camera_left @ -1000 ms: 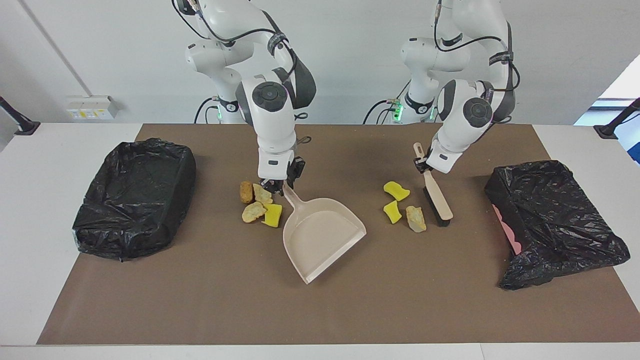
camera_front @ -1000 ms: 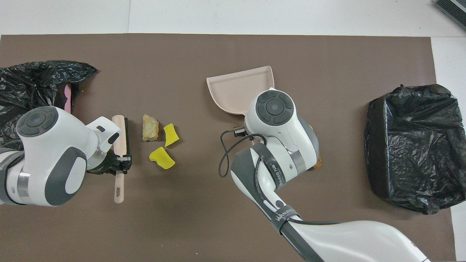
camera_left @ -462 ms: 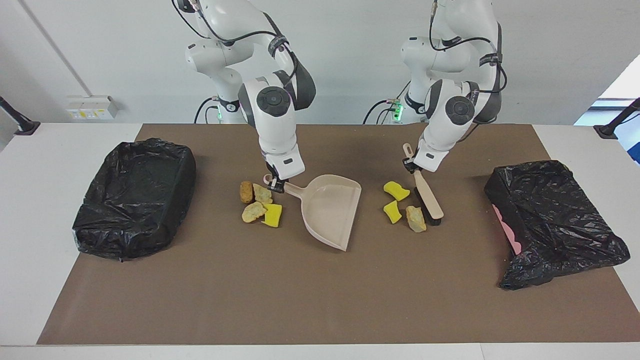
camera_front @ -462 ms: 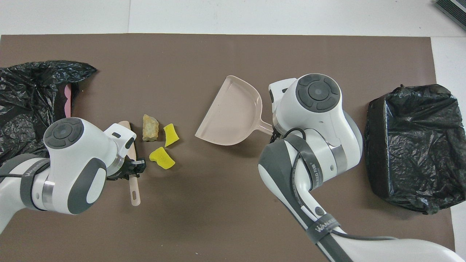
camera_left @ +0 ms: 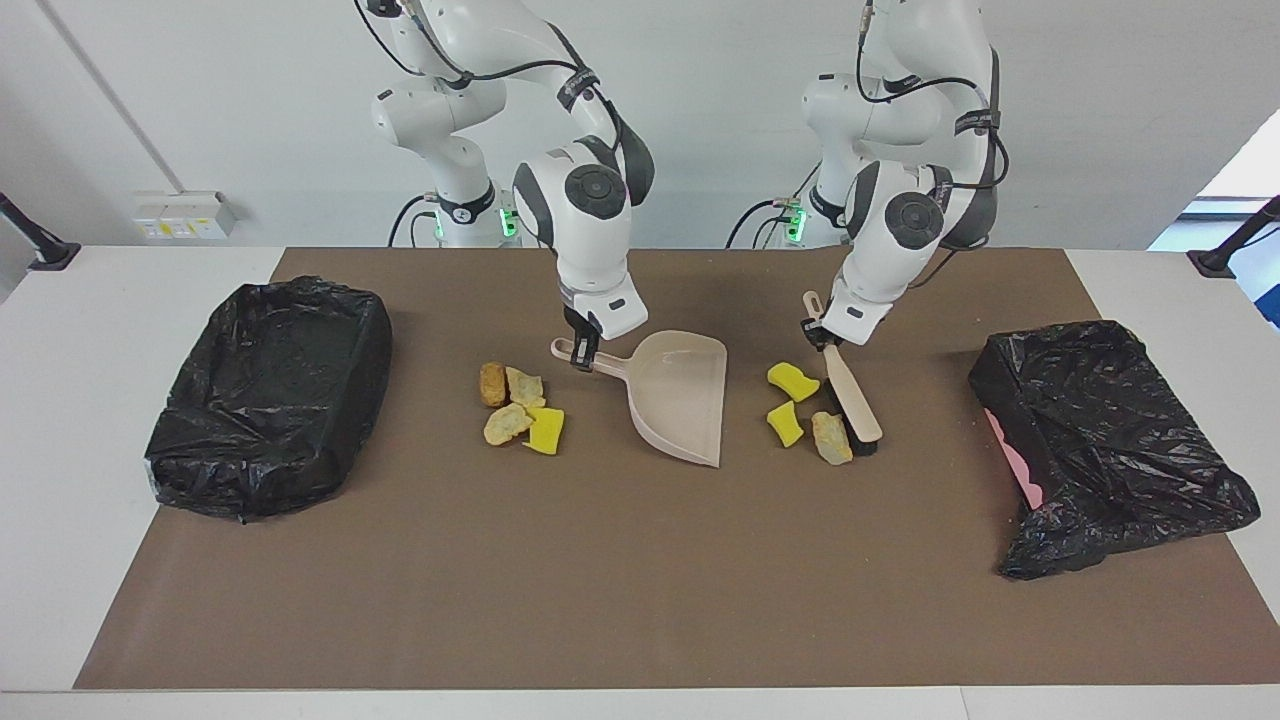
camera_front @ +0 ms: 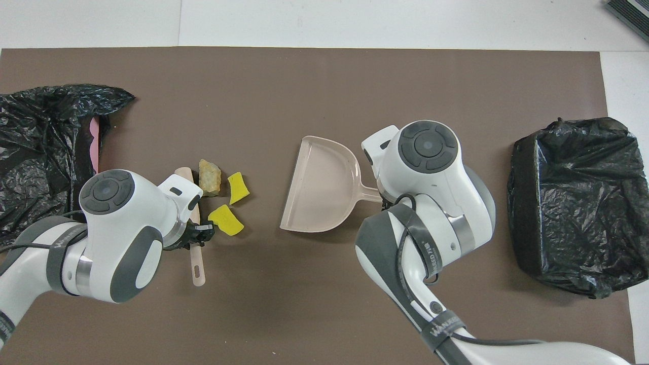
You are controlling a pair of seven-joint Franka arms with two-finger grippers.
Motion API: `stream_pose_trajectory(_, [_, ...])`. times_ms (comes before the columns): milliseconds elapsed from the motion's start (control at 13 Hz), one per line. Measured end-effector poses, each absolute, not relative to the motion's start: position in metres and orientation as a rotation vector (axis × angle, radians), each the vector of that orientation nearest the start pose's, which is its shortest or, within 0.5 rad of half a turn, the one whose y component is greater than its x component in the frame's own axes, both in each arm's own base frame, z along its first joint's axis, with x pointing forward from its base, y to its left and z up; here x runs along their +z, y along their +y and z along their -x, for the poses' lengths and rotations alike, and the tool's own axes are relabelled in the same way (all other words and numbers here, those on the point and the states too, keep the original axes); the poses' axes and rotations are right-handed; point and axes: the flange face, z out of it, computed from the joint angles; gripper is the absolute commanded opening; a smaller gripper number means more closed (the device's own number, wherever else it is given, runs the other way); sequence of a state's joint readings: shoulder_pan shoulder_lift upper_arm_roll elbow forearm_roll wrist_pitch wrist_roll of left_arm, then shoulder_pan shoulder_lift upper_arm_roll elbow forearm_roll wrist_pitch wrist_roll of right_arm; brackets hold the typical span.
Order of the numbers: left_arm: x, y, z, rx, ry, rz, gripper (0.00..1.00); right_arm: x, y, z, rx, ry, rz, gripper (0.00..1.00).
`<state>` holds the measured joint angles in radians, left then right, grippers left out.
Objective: Sweep and dump trash in bin
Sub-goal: 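Slide the dustpan under the debris while the left gripper brushes it in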
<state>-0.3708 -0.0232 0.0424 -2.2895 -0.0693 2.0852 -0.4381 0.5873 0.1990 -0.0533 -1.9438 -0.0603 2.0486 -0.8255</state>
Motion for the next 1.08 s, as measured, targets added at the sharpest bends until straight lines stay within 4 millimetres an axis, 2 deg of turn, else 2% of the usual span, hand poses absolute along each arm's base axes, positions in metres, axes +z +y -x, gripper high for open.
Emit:
stream_pose_trajectory(154, [0.347, -0.176, -0.458, 0.295, -0.142, 3.11, 0.0, 0.363, 0.303, -0.502, 0.167, -2.042, 2.464, 0.0])
stream_pose_trajectory(308, [0.347, -0.202, -0.447, 0.291, -0.054, 3.11, 0.0, 0.359, 0.309, -0.499, 0.167, -2.038, 2.475, 0.0])
stream_pose_trajectory(692, [0.357, -0.301, -0.4, 0.253, 0.201, 3.18, 0.0, 0.359, 0.307, -0.5, 0.168, -2.034, 2.48, 0.0])
stream_pose_trajectory(769, [0.362, -0.316, -0.392, 0.243, 0.245, 3.184, 0.0, 0.359, 0.307, -0.5, 0.168, -2.033, 2.48, 0.0])
stream_pose_trajectory(923, [0.372, -0.33, -0.389, 0.223, 0.279, 3.198, 0.0, 0.359, 0.307, -0.5, 0.169, -2.033, 2.481, 0.0])
stream_pose_trajectory(1077, [0.381, -0.328, -0.395, 0.242, 0.263, 3.198, 0.0, 0.359, 0.307, -0.5, 0.169, -2.032, 2.481, 0.0])
